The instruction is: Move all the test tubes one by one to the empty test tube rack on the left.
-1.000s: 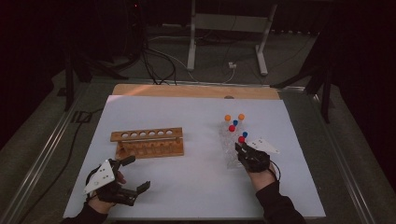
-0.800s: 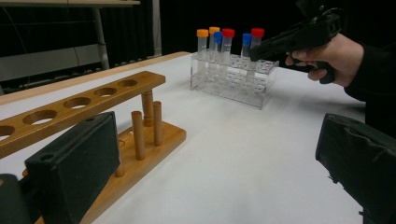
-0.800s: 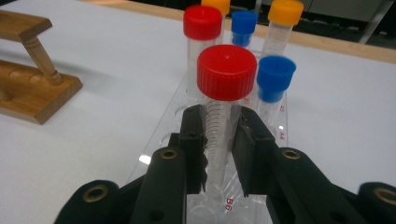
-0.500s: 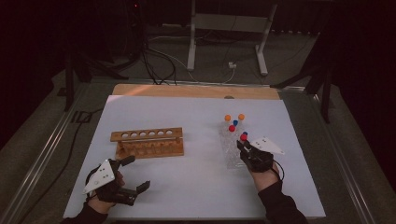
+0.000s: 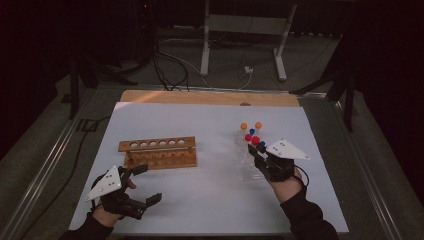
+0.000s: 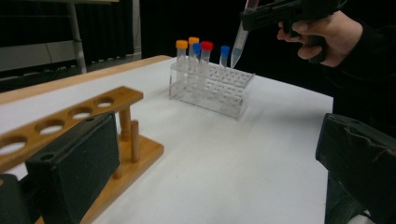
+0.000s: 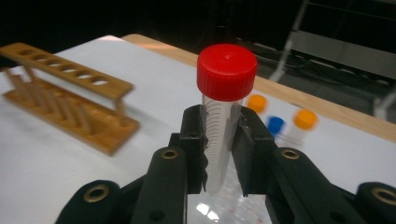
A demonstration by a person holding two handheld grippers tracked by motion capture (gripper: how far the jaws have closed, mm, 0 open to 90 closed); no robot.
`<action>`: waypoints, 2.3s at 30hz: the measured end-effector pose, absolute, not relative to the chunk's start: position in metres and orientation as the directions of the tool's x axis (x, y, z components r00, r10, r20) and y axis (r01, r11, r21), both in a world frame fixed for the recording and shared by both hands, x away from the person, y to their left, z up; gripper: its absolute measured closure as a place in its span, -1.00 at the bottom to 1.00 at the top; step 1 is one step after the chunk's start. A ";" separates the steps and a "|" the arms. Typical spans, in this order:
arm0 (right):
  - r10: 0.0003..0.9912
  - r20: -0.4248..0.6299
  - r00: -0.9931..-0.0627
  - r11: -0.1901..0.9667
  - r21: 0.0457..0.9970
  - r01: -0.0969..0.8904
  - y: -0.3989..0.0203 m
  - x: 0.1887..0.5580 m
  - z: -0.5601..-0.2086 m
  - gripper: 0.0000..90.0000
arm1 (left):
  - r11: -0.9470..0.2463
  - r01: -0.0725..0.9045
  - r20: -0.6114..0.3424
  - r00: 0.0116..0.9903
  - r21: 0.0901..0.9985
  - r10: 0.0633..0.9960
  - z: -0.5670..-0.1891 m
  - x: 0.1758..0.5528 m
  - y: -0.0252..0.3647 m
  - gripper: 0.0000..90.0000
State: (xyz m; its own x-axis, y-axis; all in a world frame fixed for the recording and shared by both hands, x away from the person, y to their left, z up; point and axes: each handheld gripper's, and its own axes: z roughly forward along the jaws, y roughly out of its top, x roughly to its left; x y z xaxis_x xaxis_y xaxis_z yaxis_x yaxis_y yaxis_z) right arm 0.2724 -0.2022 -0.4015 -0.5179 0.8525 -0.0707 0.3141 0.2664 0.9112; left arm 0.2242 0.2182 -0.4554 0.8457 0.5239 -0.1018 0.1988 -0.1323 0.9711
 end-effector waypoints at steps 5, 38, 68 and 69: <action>0.810 -0.058 -0.584 0.285 0.909 0.305 -0.189 0.268 -0.394 0.66 | -0.139 0.199 -0.104 0.857 0.970 0.504 -0.443 0.227 0.213 -0.98; 0.583 0.002 -0.812 0.403 0.868 0.292 -0.120 0.238 -0.428 0.66 | -0.206 0.163 -0.094 0.947 0.965 0.306 -0.415 0.269 0.115 -0.44; 0.582 0.040 -0.812 0.372 0.875 0.310 -0.118 0.242 -0.423 0.25 | -0.234 0.111 -0.038 0.954 0.966 0.297 -0.409 0.275 0.109 0.59; 0.584 0.045 -0.810 0.365 0.877 0.312 -0.120 0.242 -0.423 0.19 | -0.227 0.114 -0.041 0.952 0.967 0.302 -0.408 0.277 0.112 0.59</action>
State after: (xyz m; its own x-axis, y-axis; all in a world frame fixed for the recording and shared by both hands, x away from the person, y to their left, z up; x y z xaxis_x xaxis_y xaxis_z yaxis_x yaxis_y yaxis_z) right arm 0.2425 -0.1198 -0.4226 -0.8104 0.5842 0.0450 0.3120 0.3652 0.8771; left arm 0.2767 0.1115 -0.4078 0.9523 0.3024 -0.0415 0.1143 -0.2274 0.9671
